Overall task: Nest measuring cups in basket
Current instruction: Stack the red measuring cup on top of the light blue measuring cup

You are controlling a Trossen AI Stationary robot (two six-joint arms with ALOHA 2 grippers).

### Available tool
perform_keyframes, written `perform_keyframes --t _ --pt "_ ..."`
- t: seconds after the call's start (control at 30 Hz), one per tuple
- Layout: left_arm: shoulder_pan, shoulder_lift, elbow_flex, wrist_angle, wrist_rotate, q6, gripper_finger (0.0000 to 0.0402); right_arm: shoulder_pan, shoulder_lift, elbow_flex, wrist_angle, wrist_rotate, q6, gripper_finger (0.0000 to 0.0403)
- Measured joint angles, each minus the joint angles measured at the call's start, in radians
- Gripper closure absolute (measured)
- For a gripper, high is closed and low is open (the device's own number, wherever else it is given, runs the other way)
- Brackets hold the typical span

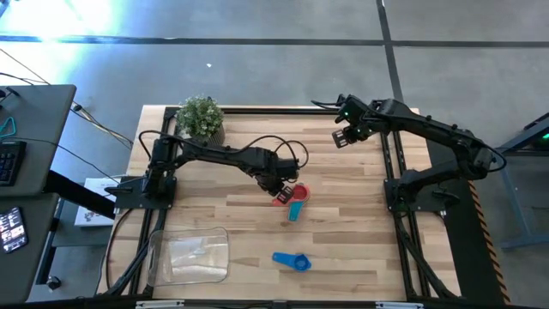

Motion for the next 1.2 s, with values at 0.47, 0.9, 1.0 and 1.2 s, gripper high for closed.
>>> perform_keyframes --t 0.47,0.9,1.0,1.2 --pt "-0.04 0.033 0.001 0.07 0.072 -0.021 0.0349 0.0 0.0 0.0 0.0 0.0 0.001 0.0324" --pt "-0.089 0.045 0.0 0.161 0.13 -0.058 0.0348 0.0 0.0 0.0 0.004 0.003 0.0 0.0324" --pt "-0.098 0.045 0.0 0.169 0.133 -0.08 0.0348 0.0 0.0 0.0 0.005 0.003 0.0 0.0324" --pt "-0.116 0.045 0.0 0.211 0.133 -0.082 0.0348 0.0 0.0 0.0 0.005 0.003 0.0 0.0324"
